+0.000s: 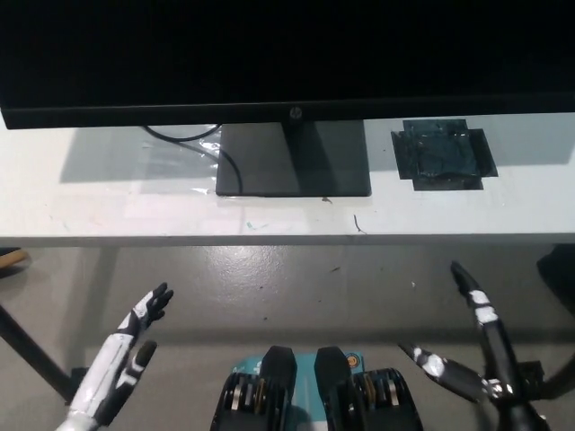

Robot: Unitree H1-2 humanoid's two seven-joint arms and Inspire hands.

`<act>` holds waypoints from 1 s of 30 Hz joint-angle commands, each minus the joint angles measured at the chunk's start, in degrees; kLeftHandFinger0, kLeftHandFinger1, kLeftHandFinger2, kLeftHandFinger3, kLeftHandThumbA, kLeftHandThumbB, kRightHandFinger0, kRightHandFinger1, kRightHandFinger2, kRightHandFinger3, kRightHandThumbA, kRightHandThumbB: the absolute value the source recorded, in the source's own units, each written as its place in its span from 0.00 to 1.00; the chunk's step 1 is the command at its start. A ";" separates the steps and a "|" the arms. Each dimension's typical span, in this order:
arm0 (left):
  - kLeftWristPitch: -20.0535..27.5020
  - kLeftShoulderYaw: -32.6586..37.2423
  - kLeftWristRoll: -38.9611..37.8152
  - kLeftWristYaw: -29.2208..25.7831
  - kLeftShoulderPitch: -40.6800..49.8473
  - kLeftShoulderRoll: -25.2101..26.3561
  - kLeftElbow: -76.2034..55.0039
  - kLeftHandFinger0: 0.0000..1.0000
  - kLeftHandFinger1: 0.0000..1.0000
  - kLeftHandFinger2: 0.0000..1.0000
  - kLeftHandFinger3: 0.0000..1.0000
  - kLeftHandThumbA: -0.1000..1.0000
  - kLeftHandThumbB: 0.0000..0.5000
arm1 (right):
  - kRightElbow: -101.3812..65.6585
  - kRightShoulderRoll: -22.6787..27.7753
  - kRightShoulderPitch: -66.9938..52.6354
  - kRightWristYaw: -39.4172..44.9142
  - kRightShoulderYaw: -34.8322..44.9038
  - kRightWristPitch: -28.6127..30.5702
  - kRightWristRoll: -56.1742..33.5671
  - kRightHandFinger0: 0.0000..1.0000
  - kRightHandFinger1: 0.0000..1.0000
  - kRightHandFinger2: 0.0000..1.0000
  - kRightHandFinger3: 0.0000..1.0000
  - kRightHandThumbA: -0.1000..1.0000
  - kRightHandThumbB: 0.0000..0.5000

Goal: The monitor is placed at the center of the table and the robot uses both its hand to grab the left and right sides of the monitor to tilt the angle of the monitor downwards

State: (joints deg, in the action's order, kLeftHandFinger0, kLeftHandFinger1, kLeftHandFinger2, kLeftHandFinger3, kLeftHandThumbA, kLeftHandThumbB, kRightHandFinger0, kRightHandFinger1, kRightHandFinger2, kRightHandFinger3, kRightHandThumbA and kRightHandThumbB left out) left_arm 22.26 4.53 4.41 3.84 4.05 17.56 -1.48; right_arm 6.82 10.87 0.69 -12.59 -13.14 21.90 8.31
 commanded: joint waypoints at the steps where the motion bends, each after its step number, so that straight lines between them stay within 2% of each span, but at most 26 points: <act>1: 4.67 -3.33 -2.17 1.87 1.28 5.16 -12.66 1.00 1.00 1.00 1.00 1.00 0.64 | -12.32 3.74 -2.78 -5.39 -0.61 5.03 5.72 1.00 1.00 1.00 1.00 1.00 1.00; 2: 4.67 -3.39 -2.19 1.95 1.32 5.14 -12.74 1.00 1.00 1.00 1.00 1.00 0.64 | -12.38 3.84 -2.79 -5.59 -0.75 5.03 5.78 1.00 1.00 1.00 1.00 1.00 1.00; 3: 2.79 -4.89 -3.04 1.65 1.39 5.76 -15.27 1.00 1.00 1.00 1.00 1.00 0.80 | -14.69 4.52 -2.82 -5.20 0.22 5.03 5.59 1.00 1.00 1.00 1.00 1.00 1.00; 5: -1.36 -9.99 -2.53 -0.76 1.20 6.60 -21.53 1.00 1.00 1.00 1.00 1.00 0.98 | -20.17 6.57 -2.41 -5.25 2.97 5.03 6.25 1.00 1.00 1.00 1.00 1.00 0.96; 7: -1.84 -10.66 -2.40 -0.26 1.18 6.20 -21.96 1.00 1.00 1.00 1.00 1.00 0.99 | -20.39 6.69 -2.42 -5.37 3.00 5.03 6.37 1.00 1.00 1.00 1.00 1.00 0.96; 9: -0.60 -15.99 -4.03 -1.60 -0.49 8.66 -20.55 1.00 1.00 1.00 1.00 1.00 0.91 | -21.90 7.94 -0.46 -4.76 7.33 5.03 4.83 1.00 1.00 1.00 1.00 1.00 0.97; 12: -0.35 -17.17 -4.77 -0.37 -0.74 8.41 -20.20 1.00 1.00 1.00 1.00 1.00 0.90 | -21.98 7.65 -0.31 -4.13 8.17 5.03 4.60 1.00 1.00 1.00 1.00 1.00 0.97; 13: -0.44 -19.52 -8.28 -0.63 -2.11 10.02 -18.16 1.00 1.00 1.00 1.00 1.00 0.95 | -20.95 8.71 1.56 -3.41 10.51 5.03 3.04 1.00 1.00 1.00 1.00 1.00 0.99; 14: 0.00 -21.80 -9.98 -1.36 -3.40 11.04 -16.23 1.00 1.00 1.00 1.00 1.00 0.94 | -19.88 9.85 3.31 -3.06 12.51 5.03 1.87 1.00 1.00 1.00 1.00 1.00 1.00; 19: 0.81 -24.47 -9.77 -0.12 -4.42 12.00 -14.11 1.00 1.00 1.00 1.00 1.00 0.94 | -18.74 9.79 4.96 -1.24 15.35 5.03 0.87 1.00 1.00 1.00 1.00 1.00 1.00; 20: -3.09 -27.38 -11.69 -0.72 -4.79 14.25 -14.14 1.00 1.00 1.00 1.00 1.00 1.00 | -15.96 12.10 8.27 -1.18 17.64 5.03 -0.33 1.00 1.00 1.00 1.00 1.00 0.96; 23: -3.04 -28.48 -12.02 -0.17 -5.36 14.86 -13.47 1.00 1.00 1.00 1.00 1.00 1.00 | -14.79 12.48 9.44 -0.11 18.82 5.03 -1.51 1.00 1.00 1.00 1.00 1.00 0.96; 26: -1.63 -30.85 -13.53 0.80 -6.41 17.68 -8.61 1.00 1.00 1.00 1.00 1.00 0.91 | -12.20 14.78 12.24 3.08 20.56 2.65 -7.75 1.00 1.00 1.00 1.00 1.00 0.97; 30: -0.88 -31.26 -14.38 1.61 -6.96 18.66 -6.98 1.00 1.00 1.00 1.00 1.00 0.89 | -10.82 15.19 13.29 4.40 21.37 2.56 -8.34 1.00 1.00 1.00 1.00 1.00 0.94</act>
State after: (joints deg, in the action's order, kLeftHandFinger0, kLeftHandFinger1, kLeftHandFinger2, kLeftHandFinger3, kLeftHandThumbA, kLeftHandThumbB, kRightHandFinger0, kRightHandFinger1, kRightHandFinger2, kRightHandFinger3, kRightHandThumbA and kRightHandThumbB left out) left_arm 20.43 -25.70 -6.80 4.43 -1.47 33.44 -8.72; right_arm -4.05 24.61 12.08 -11.28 6.97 24.13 4.57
